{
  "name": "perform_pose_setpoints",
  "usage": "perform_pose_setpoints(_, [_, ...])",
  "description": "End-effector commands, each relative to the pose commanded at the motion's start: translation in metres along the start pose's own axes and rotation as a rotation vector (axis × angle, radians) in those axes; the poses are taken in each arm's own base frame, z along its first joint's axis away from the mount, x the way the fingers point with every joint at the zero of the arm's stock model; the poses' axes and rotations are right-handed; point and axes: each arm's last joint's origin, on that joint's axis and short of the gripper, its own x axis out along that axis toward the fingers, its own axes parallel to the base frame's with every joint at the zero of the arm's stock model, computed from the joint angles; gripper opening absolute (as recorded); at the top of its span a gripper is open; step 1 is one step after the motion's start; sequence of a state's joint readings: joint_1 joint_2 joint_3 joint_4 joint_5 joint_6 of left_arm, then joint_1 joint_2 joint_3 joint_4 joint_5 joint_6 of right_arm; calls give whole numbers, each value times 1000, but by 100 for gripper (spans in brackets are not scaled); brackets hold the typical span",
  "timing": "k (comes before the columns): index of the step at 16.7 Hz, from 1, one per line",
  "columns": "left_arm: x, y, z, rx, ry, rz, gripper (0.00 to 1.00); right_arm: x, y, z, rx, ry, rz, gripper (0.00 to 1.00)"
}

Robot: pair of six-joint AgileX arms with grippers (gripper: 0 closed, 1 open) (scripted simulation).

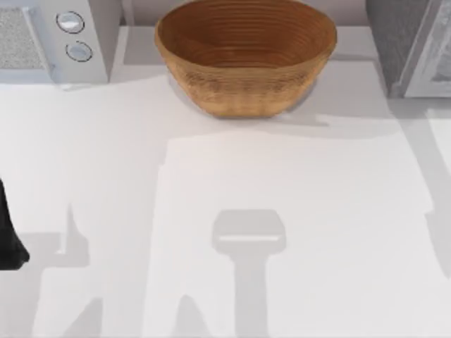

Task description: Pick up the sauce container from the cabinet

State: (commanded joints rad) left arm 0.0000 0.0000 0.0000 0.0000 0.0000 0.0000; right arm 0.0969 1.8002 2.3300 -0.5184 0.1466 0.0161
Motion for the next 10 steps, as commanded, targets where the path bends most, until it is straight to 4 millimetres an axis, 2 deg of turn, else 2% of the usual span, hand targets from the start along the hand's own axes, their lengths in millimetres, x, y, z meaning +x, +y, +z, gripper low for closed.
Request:
perform_pose_setpoints(3, [0,0,0,0,0,0,100,-54,0,21,0,-4,0,0])
perform_pose_setpoints(6, [0,0,0,0,0,0,100,-103,-1,32,1,-3,12,0])
perform_pose_setpoints(8, [0,0,0,0,0,0,100,-123,-1,35,0,1,21,0])
perform_pose_setpoints(10, [0,0,0,0,0,0,100,-128,-1,35,0,4,23,0])
